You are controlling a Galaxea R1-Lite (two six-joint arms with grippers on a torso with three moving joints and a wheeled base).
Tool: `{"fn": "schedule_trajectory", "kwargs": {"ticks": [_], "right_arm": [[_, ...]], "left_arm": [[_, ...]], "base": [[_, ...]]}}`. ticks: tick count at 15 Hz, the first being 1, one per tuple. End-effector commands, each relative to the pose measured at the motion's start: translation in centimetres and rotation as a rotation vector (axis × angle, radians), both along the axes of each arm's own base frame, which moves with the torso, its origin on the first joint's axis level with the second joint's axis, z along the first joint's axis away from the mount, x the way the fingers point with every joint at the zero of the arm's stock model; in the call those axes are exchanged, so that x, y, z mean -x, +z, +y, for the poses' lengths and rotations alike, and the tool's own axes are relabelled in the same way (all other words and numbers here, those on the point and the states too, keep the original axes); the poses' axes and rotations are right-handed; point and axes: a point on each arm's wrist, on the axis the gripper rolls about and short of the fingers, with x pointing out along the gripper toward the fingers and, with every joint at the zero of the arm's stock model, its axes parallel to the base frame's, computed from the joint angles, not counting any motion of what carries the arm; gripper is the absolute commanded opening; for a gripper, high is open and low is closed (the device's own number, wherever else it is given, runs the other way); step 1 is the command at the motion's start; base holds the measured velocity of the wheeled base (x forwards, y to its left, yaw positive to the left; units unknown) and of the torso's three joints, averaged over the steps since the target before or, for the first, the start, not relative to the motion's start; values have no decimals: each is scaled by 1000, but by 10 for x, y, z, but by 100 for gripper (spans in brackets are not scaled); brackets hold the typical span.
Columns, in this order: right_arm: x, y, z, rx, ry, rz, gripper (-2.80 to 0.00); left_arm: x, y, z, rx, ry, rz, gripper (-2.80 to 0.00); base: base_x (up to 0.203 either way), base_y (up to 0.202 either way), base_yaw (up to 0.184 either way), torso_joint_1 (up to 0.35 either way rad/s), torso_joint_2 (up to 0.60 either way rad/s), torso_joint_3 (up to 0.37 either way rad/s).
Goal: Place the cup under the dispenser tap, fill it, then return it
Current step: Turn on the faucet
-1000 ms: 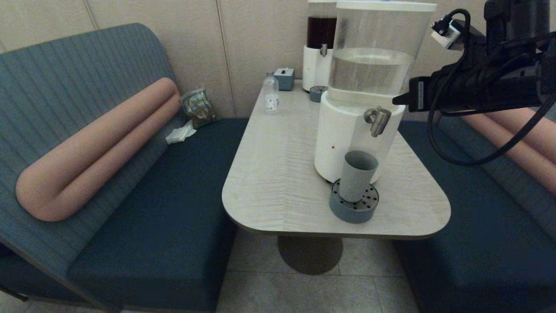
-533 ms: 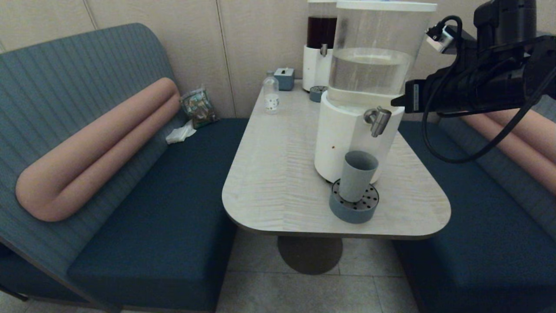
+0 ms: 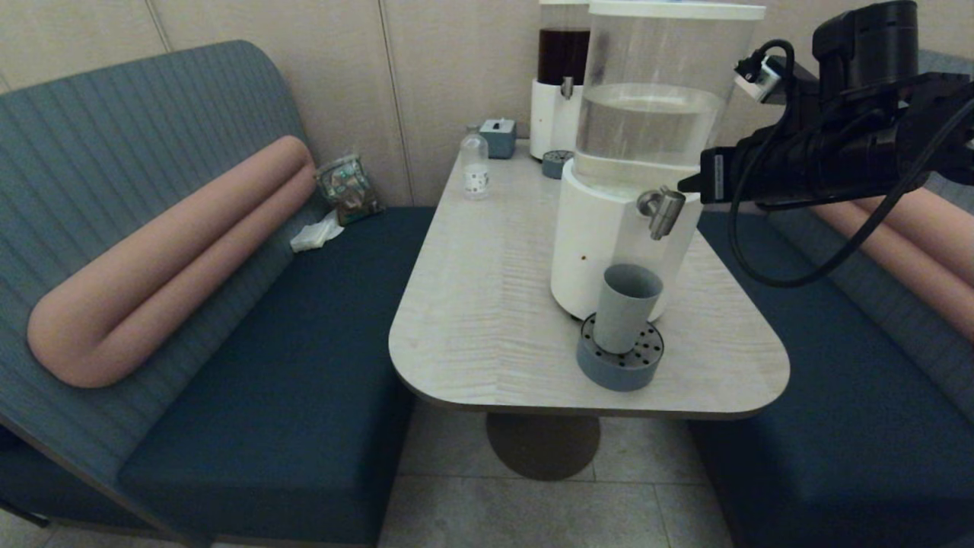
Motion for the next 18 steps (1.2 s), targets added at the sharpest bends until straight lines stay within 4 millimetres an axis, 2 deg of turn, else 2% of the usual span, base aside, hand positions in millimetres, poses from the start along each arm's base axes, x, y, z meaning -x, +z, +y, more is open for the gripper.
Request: {"fn": "schedule_trajectory", "kwargs": {"ticks": [1, 18], "right_arm": [[0, 0, 1, 0, 1, 1, -280], [-6, -6, 10, 2, 31, 24, -280]], "left_arm": [[0, 0, 0, -1, 0, 0, -280], [0, 0, 0, -1, 0, 1, -280]], "base": [[0, 0, 0, 0, 0, 0], [0, 0, 0, 0, 0, 0]]}}
